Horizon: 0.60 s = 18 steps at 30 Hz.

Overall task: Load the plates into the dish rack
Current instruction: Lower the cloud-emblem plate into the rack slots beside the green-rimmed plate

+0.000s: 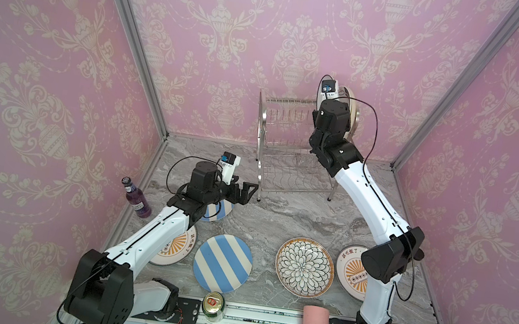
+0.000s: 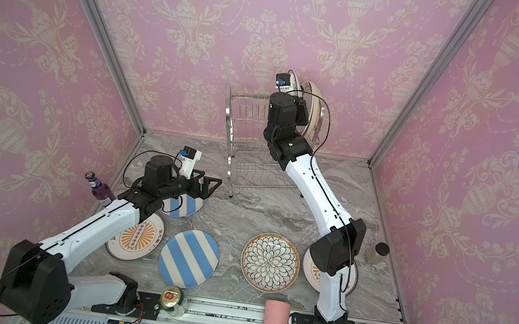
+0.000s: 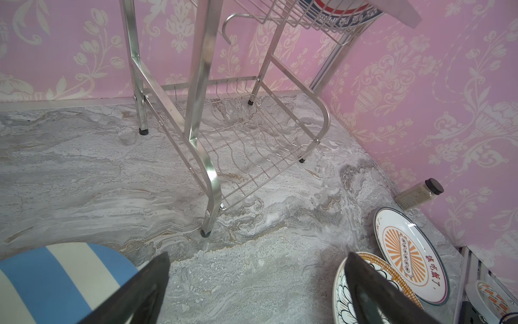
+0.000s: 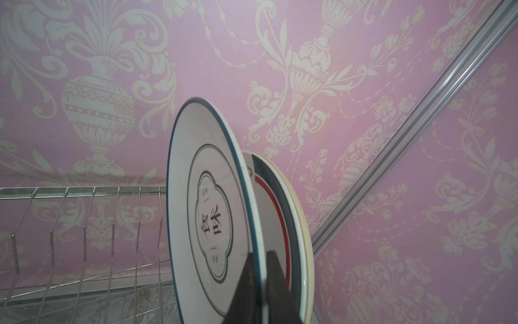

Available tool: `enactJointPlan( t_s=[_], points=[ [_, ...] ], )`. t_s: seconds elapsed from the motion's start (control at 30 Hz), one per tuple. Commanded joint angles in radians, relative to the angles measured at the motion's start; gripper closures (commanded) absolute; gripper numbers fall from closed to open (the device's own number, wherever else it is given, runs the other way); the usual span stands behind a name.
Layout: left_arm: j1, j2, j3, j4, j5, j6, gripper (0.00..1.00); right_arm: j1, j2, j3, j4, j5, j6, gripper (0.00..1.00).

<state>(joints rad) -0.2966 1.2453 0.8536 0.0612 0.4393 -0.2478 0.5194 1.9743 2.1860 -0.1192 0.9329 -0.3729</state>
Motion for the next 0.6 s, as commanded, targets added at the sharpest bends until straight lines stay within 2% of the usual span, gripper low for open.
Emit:
enactJointPlan(
  t_s=[0.0,0.57],
  points=[
    [0.010,-0.012,-0.014,-0.024,-0.008,0.028,0.01,-0.013,0.010,0.039,0.024,0.015,0.043,1.00],
    [0.014,-0.003,-0.011,-0.026,-0.004,0.028,0.01,-0.039,0.038,0.035,-0.033,0.010,0.095,1.00]
  ],
)
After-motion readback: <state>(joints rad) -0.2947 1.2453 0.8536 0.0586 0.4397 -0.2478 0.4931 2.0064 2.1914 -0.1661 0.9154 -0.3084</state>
